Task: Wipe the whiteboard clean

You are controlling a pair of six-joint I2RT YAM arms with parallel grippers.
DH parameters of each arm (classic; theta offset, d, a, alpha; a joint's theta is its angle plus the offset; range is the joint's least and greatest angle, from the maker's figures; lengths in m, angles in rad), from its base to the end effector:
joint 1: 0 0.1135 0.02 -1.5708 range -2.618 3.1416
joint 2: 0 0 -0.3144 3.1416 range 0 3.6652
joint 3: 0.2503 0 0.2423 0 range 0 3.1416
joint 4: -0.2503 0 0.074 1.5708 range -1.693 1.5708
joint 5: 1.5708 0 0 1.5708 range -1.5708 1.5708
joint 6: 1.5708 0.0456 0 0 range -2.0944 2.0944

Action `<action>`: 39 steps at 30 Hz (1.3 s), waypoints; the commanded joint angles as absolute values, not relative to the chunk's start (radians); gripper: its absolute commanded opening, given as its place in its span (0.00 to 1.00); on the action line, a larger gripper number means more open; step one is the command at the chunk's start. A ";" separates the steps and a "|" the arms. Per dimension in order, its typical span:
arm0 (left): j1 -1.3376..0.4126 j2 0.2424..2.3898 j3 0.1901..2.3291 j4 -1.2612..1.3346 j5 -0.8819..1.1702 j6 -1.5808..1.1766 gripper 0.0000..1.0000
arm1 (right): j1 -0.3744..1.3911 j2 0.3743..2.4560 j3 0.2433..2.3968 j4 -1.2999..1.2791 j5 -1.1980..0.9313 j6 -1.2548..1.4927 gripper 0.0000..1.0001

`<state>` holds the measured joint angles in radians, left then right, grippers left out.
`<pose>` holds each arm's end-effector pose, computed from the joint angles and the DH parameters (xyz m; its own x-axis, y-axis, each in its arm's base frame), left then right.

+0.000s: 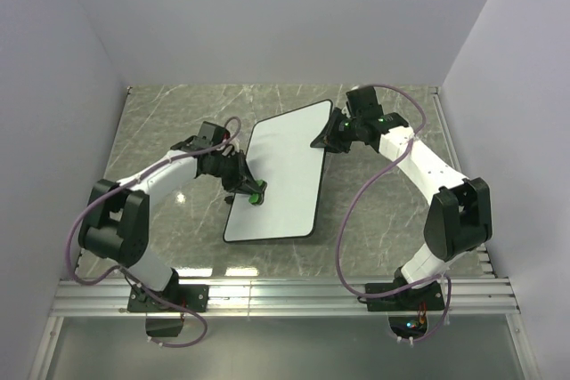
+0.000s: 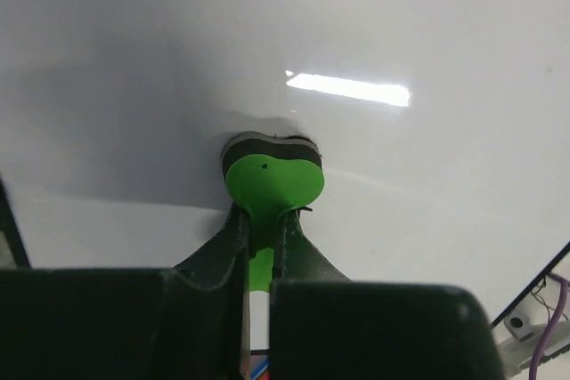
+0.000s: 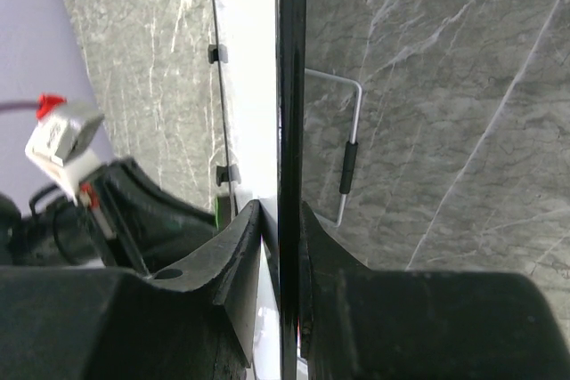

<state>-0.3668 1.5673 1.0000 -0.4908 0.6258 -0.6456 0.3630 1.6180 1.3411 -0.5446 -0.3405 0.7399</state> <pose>0.2738 -0.1338 0.2557 -0.9860 -0.1436 -0.0847 -0.0430 0.7100 -0.7028 0.3281 0.1409 0.3355 -0.8745 0.3476 -0.3382 0.0573 0.7664 0.6398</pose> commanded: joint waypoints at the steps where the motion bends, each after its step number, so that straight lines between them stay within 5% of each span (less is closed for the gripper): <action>1: -0.362 1.679 1.026 -0.469 0.492 -0.586 0.00 | 0.394 1.675 1.328 -0.690 -0.238 0.650 0.00; 19: -0.119 1.620 1.330 -0.696 0.331 -0.468 0.00 | 0.394 1.675 1.345 -0.701 -0.230 0.630 0.02; 21: -0.081 1.623 1.330 -0.715 0.342 -0.437 0.00 | 0.394 1.678 1.351 -0.700 -0.229 0.630 0.13; 25: -0.008 1.620 1.293 -0.732 0.307 -0.417 0.00 | 0.393 1.678 1.377 -0.704 -0.216 0.623 0.53; 31: -0.003 1.602 1.197 -0.703 0.118 -0.445 0.01 | 0.377 1.651 1.422 -0.733 -0.199 0.603 0.80; 35: -0.003 1.565 1.155 -0.678 0.003 -0.463 0.44 | 0.356 1.617 1.430 -0.745 -0.204 0.588 0.82; 39: -0.003 1.543 1.154 -0.669 -0.041 -0.476 0.66 | 0.336 1.583 1.427 -0.749 -0.218 0.577 0.83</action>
